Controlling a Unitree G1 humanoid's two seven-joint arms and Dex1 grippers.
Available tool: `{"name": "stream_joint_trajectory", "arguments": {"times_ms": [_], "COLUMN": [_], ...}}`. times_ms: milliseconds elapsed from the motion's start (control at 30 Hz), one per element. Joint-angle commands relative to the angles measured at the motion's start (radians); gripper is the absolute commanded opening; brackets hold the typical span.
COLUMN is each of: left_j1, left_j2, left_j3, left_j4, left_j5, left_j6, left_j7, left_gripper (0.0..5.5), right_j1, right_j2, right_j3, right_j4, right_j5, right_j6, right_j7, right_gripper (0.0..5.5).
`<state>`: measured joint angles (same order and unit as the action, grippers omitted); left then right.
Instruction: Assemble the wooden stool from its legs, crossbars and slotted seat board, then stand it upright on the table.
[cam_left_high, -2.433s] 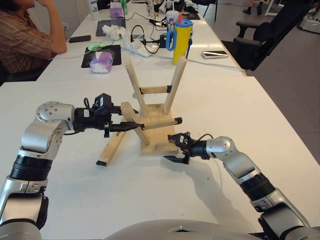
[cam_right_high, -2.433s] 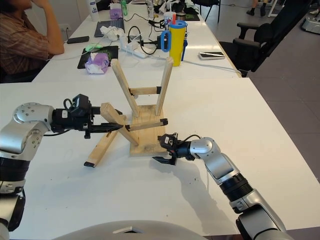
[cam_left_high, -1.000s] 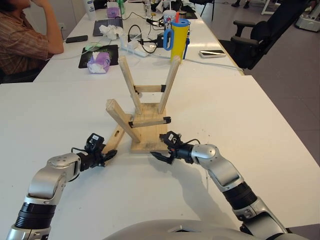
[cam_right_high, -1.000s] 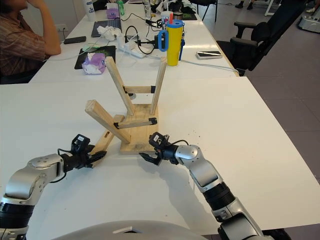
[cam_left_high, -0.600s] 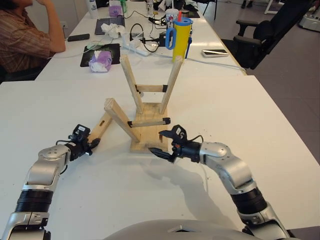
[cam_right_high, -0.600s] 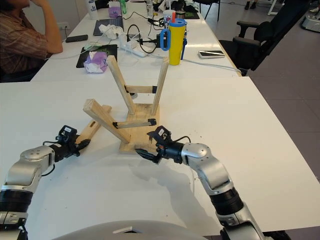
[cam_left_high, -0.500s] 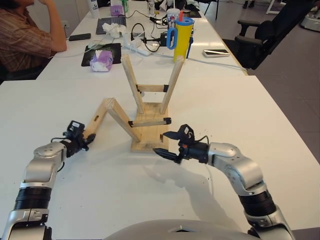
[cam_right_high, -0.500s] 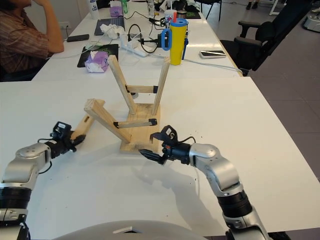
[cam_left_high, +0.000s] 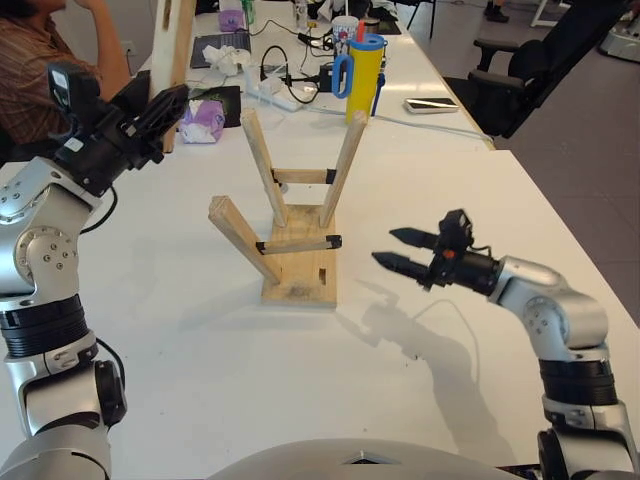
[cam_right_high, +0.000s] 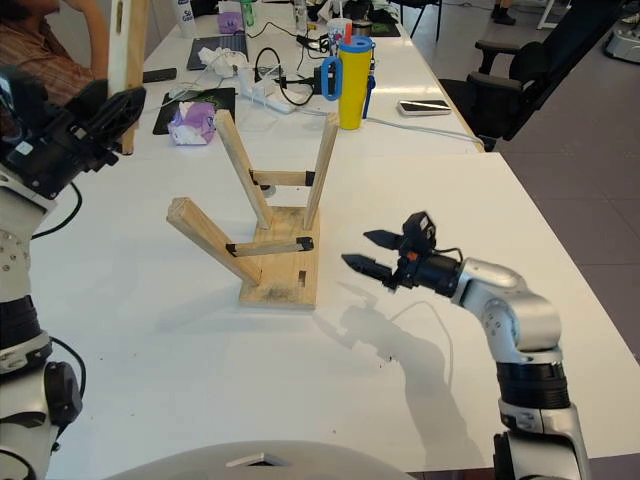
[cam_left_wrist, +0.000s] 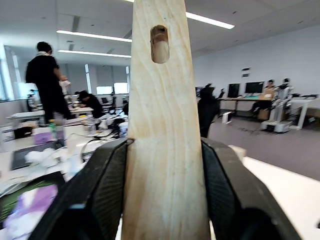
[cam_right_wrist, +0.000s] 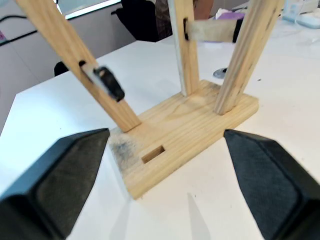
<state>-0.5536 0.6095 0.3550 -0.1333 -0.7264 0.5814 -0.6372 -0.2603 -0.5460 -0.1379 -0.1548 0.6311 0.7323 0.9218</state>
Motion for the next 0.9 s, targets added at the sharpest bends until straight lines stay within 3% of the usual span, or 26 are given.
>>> {"name": "stream_joint_trajectory", "arguments": {"times_ms": [33, 233, 367, 500, 767, 900], "left_j1": [-0.038, -0.038, -0.042, 0.003, 0.028, 0.016], "left_j2": [-0.045, -0.081, -0.076, -0.043, 0.016, 0.016], "left_j3": [-0.065, -0.169, -0.18, -0.282, -0.326, -0.314], "left_j4": [-0.122, -0.201, -0.205, -0.258, -0.235, -0.209], "left_j5": [-0.123, -0.269, -0.3, -0.343, -0.34, -0.348], "left_j6": [0.09, 0.216, 0.245, 0.331, 0.381, 0.383], "left_j7": [-0.016, -0.063, -0.067, -0.17, -0.268, -0.275], "left_gripper": [2.02, 2.02, 2.02, 2.02, 2.02, 2.02], "right_j1": [-0.125, -0.244, -0.258, -0.283, -0.306, -0.228], "right_j2": [-0.009, 0.029, 0.029, 0.043, 0.038, -0.026], "right_j3": [-0.101, -0.175, -0.185, -0.182, -0.206, -0.197], "right_j4": [-0.012, -0.012, -0.012, -0.037, -0.028, -0.053], "right_j5": [0.165, 0.417, 0.479, 0.597, 0.858, 0.85], "right_j6": [0.093, 0.235, 0.263, 0.309, 0.363, 0.388], "right_j7": [-0.01, -0.082, -0.123, -0.144, -0.2, -0.158], "right_gripper": [4.24, 4.24, 4.24, 4.24, 4.24, 4.24]}}
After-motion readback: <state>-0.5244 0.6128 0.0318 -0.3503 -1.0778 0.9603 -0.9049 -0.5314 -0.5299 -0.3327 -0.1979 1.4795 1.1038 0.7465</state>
